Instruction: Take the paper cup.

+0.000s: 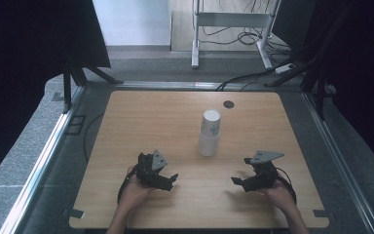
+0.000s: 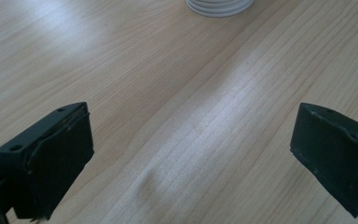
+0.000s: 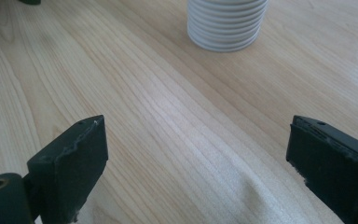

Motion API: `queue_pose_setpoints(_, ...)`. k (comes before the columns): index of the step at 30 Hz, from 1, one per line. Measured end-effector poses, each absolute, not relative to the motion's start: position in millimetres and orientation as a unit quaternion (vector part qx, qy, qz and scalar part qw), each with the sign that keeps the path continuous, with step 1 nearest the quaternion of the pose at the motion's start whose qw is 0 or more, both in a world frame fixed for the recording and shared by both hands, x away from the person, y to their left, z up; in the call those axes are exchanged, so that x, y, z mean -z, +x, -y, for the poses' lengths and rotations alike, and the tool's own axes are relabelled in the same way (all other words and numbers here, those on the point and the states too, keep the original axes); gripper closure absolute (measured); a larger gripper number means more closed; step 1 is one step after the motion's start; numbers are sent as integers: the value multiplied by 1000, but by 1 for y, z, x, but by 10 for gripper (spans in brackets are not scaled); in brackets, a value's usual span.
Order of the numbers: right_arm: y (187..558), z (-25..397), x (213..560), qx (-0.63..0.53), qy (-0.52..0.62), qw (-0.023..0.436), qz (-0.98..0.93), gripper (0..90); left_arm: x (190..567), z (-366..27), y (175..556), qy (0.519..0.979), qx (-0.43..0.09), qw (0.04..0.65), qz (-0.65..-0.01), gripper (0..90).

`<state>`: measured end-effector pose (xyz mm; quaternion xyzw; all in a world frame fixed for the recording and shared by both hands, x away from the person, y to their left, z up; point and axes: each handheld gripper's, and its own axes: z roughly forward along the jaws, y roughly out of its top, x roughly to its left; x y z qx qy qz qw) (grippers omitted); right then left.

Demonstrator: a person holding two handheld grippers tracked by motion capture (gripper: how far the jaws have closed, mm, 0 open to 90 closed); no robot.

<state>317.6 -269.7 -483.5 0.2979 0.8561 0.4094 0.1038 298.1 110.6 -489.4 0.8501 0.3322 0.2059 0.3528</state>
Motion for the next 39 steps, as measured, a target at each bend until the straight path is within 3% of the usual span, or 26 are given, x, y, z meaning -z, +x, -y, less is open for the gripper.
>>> queue_pose_setpoints(23, 329, 257, 454, -414, 286, 105, -858, 49, 470, -99, 311, 849, -186, 373, -324, 0)
queue_pose_setpoints(39, 341, 252, 434, -408, 287, 105, -861, 52, 462, -94, 329, 837, -155, 389, -351, 0)
